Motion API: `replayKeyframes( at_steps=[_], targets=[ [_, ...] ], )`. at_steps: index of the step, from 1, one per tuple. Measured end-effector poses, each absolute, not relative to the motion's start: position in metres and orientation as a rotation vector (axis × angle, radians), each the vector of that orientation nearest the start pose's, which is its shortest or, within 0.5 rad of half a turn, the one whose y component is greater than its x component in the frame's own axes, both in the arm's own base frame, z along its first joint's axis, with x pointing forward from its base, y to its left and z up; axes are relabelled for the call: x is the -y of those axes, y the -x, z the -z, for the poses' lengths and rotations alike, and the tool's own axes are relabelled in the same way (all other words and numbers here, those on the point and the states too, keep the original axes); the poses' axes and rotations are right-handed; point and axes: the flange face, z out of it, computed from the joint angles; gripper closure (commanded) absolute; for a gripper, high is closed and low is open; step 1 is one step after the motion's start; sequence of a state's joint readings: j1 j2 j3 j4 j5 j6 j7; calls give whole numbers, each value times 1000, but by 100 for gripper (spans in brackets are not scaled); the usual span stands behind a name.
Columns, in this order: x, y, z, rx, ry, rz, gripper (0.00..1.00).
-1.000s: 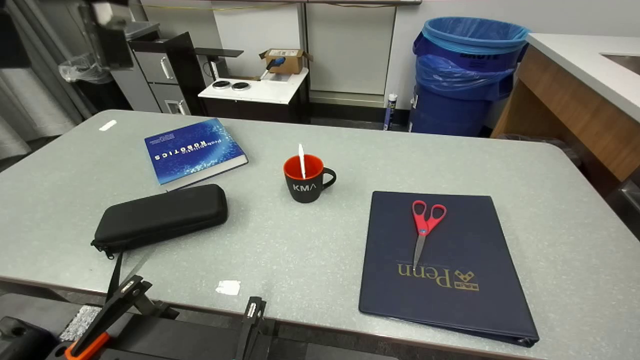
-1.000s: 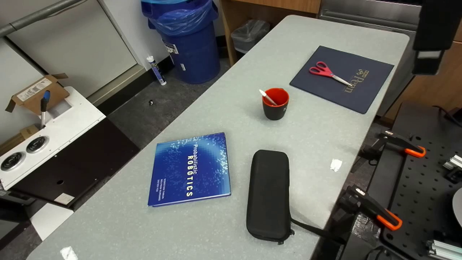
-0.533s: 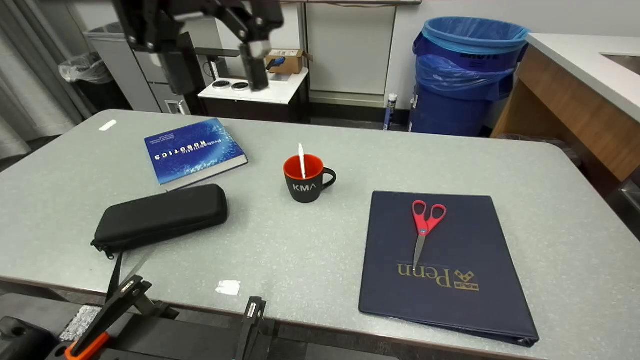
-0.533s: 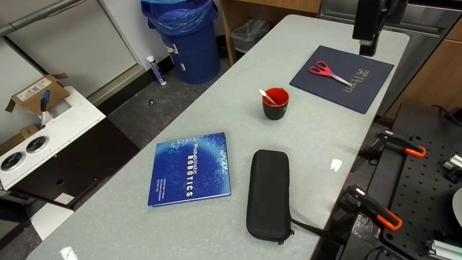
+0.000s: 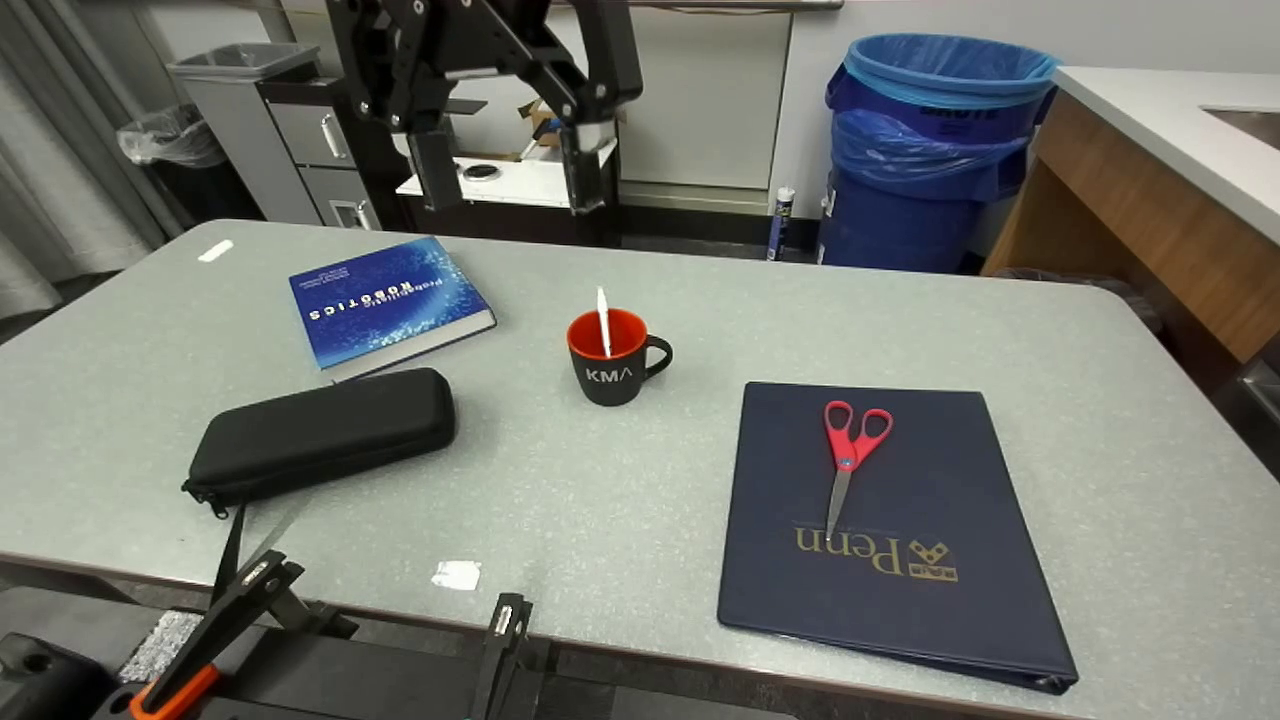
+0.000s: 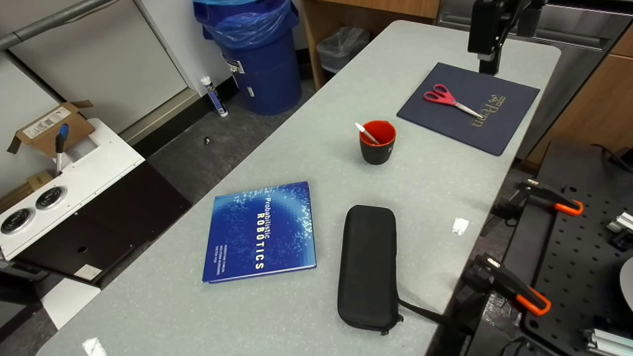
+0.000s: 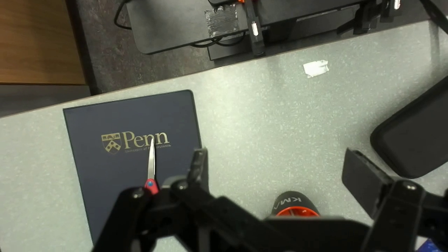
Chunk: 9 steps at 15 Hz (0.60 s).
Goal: Remove the marker from the mug cup and place it on the table
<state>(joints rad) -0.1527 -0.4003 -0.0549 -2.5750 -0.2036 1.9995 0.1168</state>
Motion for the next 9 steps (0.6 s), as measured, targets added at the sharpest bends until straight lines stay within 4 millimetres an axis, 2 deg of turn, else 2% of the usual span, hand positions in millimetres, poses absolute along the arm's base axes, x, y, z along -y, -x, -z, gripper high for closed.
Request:
replayKeyframes(
  at_steps=[2,3,6,9],
  targets=[
    [92,-381,-383,-387,3255,-285,0],
    [94,-391,-380,-411,3255,-275,0],
    [103,-433,-354,-530,3245,-248,0],
    [111,-477,-322,-618,3218,-295,0]
  ],
)
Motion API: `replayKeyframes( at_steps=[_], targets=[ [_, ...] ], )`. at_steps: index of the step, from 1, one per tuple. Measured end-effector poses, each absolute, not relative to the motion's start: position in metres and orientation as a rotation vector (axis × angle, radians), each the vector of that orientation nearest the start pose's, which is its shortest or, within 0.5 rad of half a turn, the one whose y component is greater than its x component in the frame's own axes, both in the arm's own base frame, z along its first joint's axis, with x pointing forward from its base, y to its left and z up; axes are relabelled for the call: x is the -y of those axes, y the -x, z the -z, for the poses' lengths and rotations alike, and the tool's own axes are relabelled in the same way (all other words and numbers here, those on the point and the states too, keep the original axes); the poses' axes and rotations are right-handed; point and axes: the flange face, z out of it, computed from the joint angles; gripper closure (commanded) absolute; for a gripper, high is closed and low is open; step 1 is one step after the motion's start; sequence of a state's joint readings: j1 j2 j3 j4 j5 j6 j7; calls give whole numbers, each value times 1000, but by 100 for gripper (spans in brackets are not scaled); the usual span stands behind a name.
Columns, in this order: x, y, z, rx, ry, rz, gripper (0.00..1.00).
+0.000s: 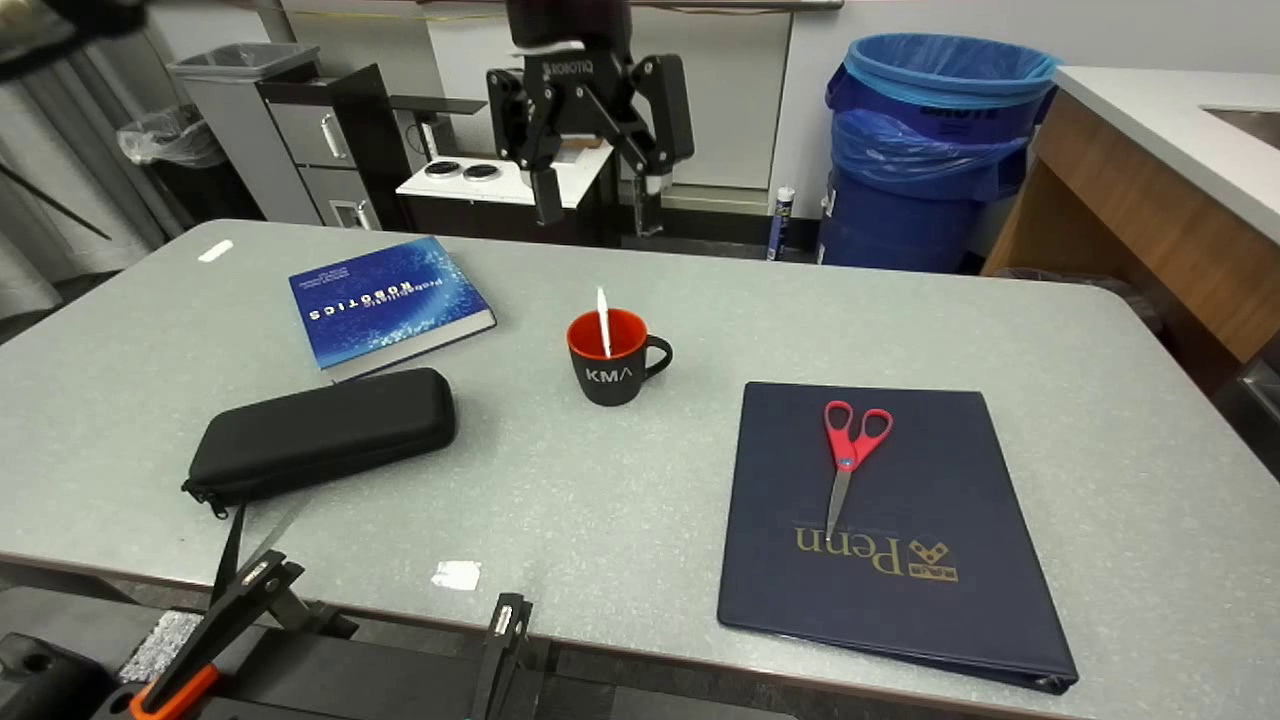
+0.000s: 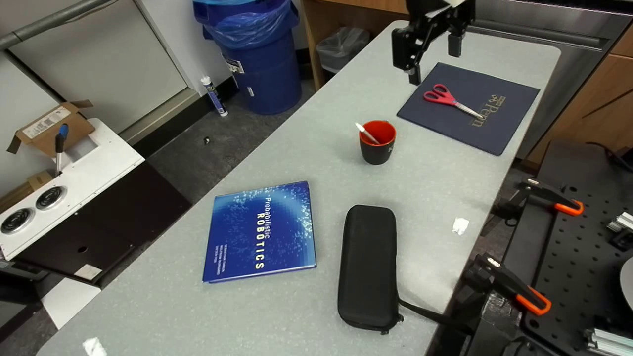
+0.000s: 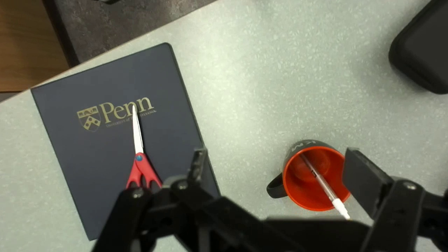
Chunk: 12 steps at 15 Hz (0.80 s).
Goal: Remove the marker from the mug cup and place it on the table
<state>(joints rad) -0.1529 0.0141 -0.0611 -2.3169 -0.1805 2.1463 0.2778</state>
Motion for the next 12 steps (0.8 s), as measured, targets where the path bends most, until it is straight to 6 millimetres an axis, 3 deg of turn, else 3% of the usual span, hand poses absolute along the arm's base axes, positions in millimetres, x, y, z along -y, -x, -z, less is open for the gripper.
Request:
replayKeyframes(
  at_steps=[5,6,12],
  targets=[
    [111,-554,-265,-711,3137,-369,0],
    [109,-562,-256,-708,3137,-378,0],
    [112,-559,-259,-715,3138,-376,0]
  ],
)
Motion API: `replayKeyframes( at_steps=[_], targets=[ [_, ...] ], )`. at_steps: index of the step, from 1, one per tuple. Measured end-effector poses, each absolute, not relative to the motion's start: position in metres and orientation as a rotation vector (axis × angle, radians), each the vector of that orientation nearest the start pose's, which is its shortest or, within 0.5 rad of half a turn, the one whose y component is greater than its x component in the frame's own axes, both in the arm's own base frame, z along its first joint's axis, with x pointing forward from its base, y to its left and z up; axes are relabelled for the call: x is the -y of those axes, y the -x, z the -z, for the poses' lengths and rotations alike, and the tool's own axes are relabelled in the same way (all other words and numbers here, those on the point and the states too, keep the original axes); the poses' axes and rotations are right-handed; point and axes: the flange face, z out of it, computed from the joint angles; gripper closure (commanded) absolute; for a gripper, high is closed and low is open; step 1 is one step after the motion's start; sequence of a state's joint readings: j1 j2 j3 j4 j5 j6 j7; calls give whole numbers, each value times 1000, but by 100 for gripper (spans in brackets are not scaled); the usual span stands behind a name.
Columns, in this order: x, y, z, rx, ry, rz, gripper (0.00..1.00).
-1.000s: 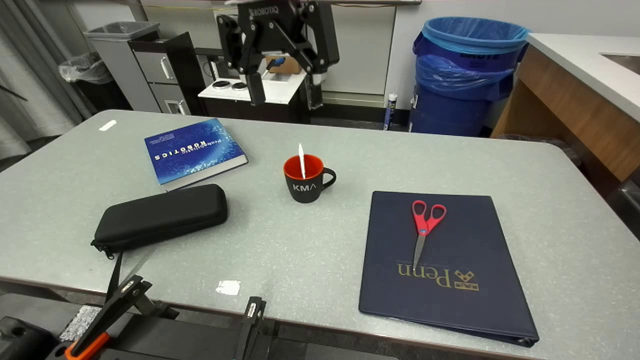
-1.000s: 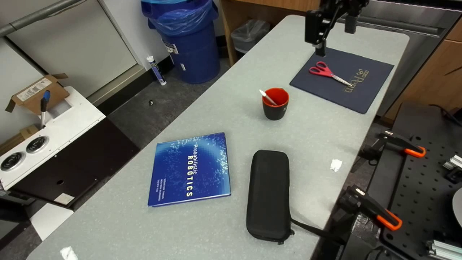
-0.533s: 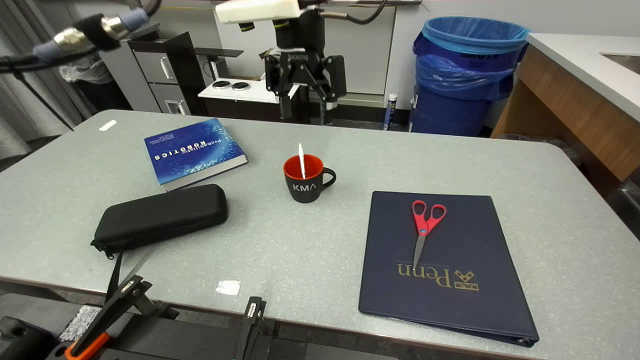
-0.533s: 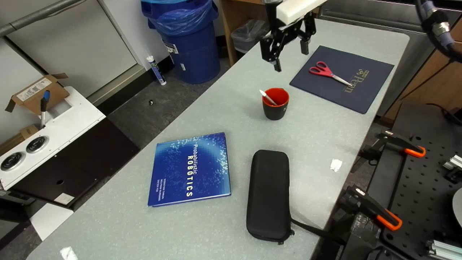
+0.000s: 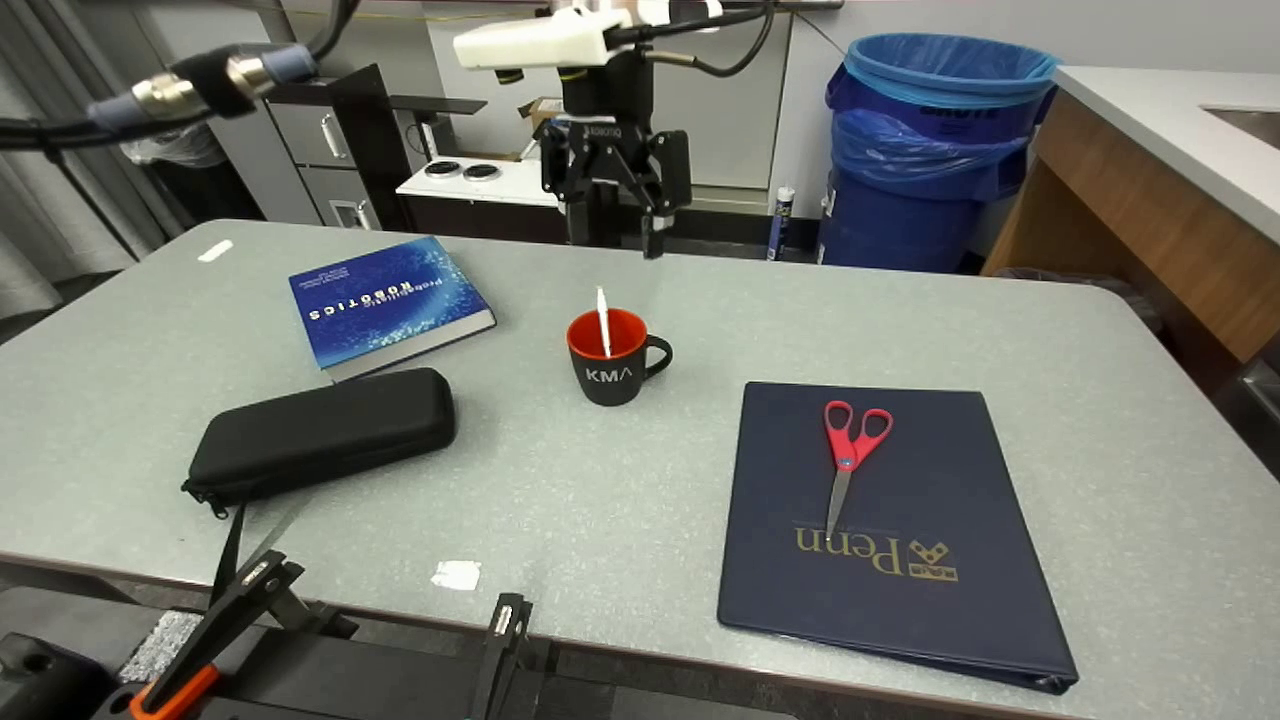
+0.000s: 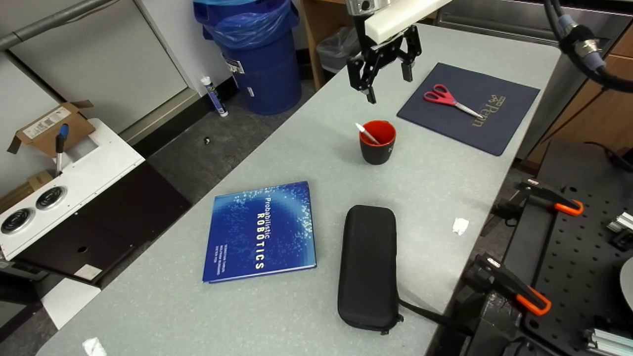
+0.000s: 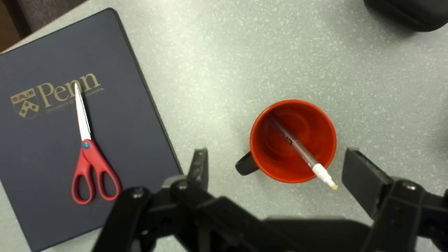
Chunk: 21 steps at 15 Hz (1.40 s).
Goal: Remove the marker from the mug cup and place it on the table
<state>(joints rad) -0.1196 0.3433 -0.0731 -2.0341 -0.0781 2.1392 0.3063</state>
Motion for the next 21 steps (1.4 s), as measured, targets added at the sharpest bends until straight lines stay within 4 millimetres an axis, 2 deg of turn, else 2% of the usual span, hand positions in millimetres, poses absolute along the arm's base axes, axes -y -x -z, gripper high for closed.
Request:
replayKeyframes(
  at_steps=[3,8,15,21],
  targets=[
    [108,-565,-242,-706,3142,-403,0],
    [99,-591,-208,-707,3149,-433,0],
    [82,-626,-182,-691,3171,-409,0],
    [67,-631,-163,-652,3182,-491,0]
  ],
)
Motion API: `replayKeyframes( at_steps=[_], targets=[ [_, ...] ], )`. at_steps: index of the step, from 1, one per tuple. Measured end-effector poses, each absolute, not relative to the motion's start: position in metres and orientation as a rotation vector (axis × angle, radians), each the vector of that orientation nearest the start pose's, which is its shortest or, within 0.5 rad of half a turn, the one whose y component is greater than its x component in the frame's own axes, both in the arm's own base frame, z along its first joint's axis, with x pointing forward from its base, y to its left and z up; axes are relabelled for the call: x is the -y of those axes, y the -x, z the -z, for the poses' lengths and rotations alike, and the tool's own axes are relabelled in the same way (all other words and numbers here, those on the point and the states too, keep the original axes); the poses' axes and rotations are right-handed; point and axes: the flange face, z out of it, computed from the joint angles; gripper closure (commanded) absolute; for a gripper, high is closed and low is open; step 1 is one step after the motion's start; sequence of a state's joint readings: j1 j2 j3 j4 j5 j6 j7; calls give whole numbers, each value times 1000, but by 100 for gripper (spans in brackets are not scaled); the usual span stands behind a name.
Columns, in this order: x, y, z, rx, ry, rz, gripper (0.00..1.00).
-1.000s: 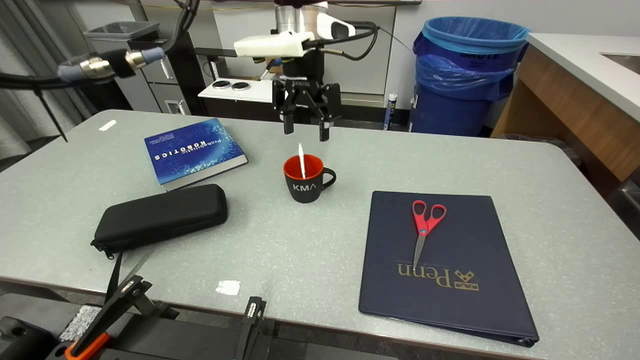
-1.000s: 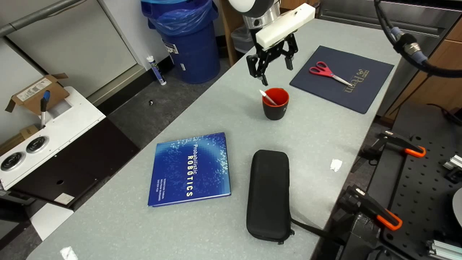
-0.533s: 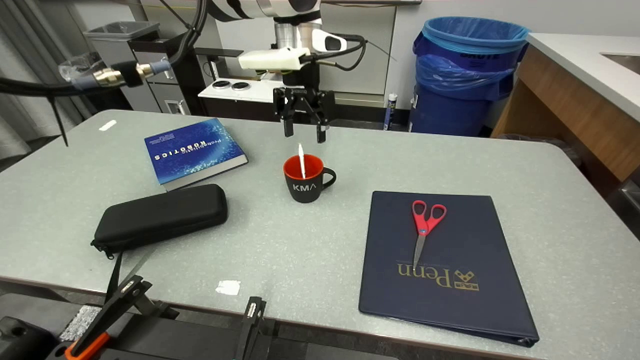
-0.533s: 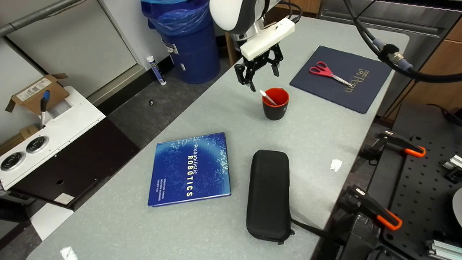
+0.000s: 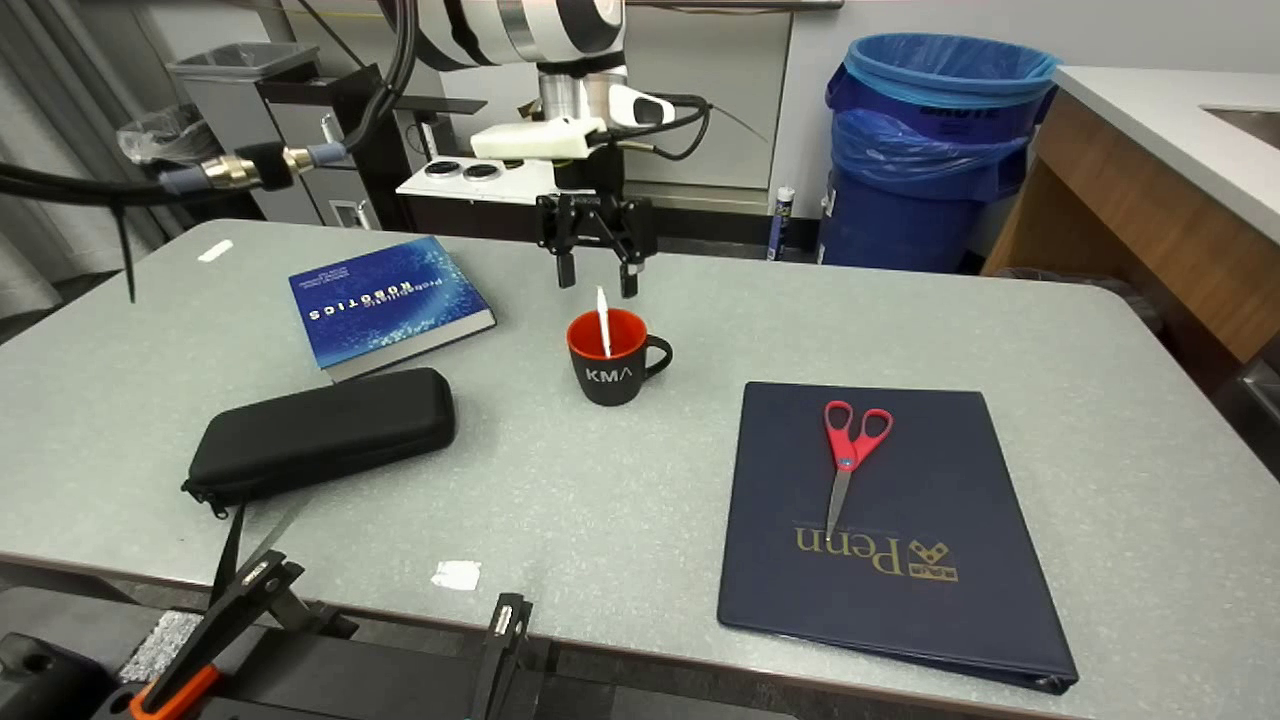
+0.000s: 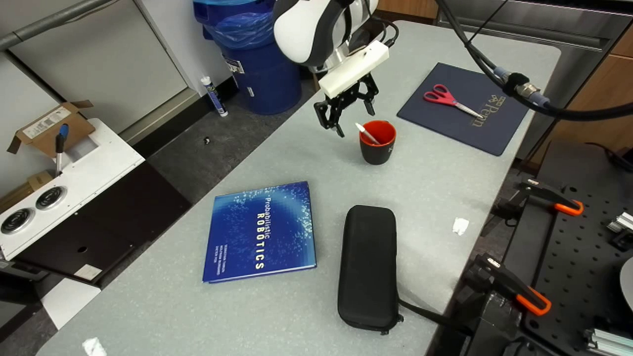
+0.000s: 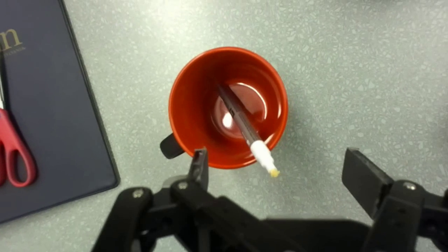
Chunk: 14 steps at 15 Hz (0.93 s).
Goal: Remove the marker from the mug cup and place it on the table
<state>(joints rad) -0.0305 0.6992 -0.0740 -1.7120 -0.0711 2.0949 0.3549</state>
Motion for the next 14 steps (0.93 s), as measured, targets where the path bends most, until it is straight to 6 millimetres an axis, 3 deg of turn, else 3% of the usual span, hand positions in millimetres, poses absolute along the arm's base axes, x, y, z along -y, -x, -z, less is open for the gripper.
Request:
replayKeyframes(
  at_steps=[1,3,11,14],
  targets=[
    [65,-631,-162,-648,3182,-512,25],
    [62,-631,-160,-642,3183,-543,35],
    [62,-634,-157,-631,3182,-585,99],
    [64,-636,-159,-631,3184,-577,97]
  ],
)
